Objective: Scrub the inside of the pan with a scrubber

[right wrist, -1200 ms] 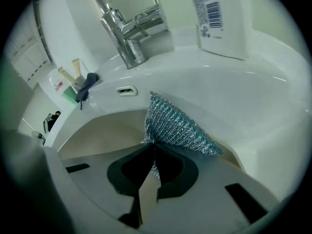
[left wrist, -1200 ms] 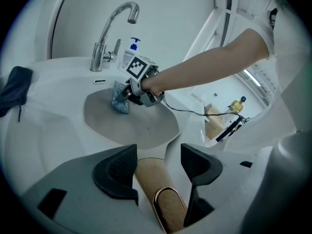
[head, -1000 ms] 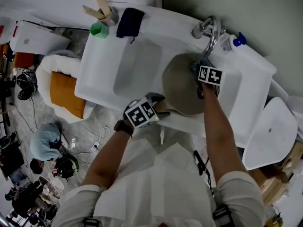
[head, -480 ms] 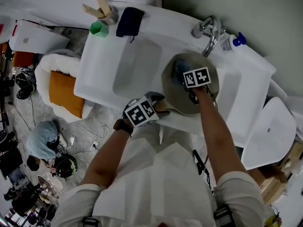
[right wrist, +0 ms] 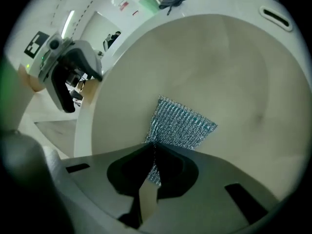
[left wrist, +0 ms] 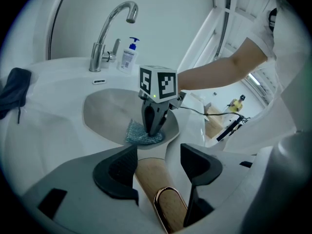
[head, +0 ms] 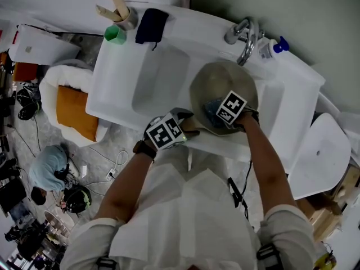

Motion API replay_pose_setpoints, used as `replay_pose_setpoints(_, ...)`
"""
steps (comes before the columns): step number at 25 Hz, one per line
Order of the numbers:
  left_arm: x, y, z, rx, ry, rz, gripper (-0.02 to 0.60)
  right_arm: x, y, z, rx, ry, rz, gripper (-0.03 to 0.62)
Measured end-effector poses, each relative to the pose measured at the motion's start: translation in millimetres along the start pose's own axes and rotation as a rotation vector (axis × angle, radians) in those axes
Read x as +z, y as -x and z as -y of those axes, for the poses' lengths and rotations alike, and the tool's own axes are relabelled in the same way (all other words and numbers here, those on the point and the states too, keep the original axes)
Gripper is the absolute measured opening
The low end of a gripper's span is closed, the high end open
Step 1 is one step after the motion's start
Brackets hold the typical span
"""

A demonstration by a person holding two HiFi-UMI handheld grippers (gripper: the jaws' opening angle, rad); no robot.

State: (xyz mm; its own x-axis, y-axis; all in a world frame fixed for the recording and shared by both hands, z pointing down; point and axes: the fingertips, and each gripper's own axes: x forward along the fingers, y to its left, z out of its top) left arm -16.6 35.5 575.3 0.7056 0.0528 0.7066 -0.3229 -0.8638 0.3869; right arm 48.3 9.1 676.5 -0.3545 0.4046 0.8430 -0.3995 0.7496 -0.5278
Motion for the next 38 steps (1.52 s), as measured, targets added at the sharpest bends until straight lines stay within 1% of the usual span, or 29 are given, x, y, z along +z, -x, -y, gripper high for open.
replay_pose_setpoints(2,0.1,-0.2,0.0,0.000,-0.001,-0.001,0.285,-2.6,0.0,-0.2,-0.009,0.025,0.009,0.015)
replay_pose_setpoints(5,0.1,-0.2,0.0,0.002,-0.001,-0.002,0.285,10.2,-2.0,2.3,-0.037,0.041,0.108,0.015)
replay_pose_setpoints(9,1.0,-0.6,0.1,0.006,-0.001,0.000,0.285,31.0,4.6,19.2,-0.086,0.004,0.251,0.015)
replay_pose_setpoints(12,1.2,-0.9,-0.5,0.009,0.003,0.001,0.285,37.8,18.6,49.1,-0.170,-0.046,0.309,0.015)
replay_pose_setpoints(15,1.2,-0.9,-0.3,0.012,0.005,0.001,0.285,32.7,37.8,89.7,-0.290,-0.119,0.336,0.015)
replay_pose_setpoints(18,1.3,-0.6,0.2,0.015,0.006,0.001,0.285,15.7,55.1,125.9,-0.400,-0.187,0.325,0.015)
replay_pose_setpoints(21,1.5,-0.7,0.1,0.015,0.008,0.002,0.285,4.1,63.2,141.6,-0.435,-0.238,0.318,0.015)
replay_pose_setpoints(24,1.7,-1.2,-0.2,0.016,0.007,0.003,0.285,2.2,62.3,141.2,-0.451,-0.280,0.309,0.015)
replay_pose_setpoints(26,1.6,-1.4,-0.2,0.017,0.007,0.003,0.285,-1.2,57.1,133.7,-0.415,-0.319,0.273,0.015)
replay_pose_setpoints(28,1.5,-1.2,-0.3,0.017,0.009,0.003,0.285,-7.8,49.2,119.4,-0.351,-0.332,0.196,0.015)
replay_pose_setpoints(30,1.2,-1.1,-0.5,0.017,0.010,0.003,0.285,-15.4,38.7,98.9,-0.266,-0.331,0.109,0.015)
replay_pose_setpoints(32,1.1,-1.1,-0.2,0.017,0.009,0.002,0.285,-19.6,26.2,73.6,-0.162,-0.331,0.055,0.015)
replay_pose_setpoints(35,1.7,-0.8,0.1,0.018,0.006,0.001,0.285,-12.3,10.3,40.9,-0.042,-0.325,0.050,0.015)
replay_pose_setpoints(38,1.6,-1.9,-1.1,0.021,0.004,-0.001,0.285,9.3,-0.9,16.6,0.057,-0.330,0.097,0.015)
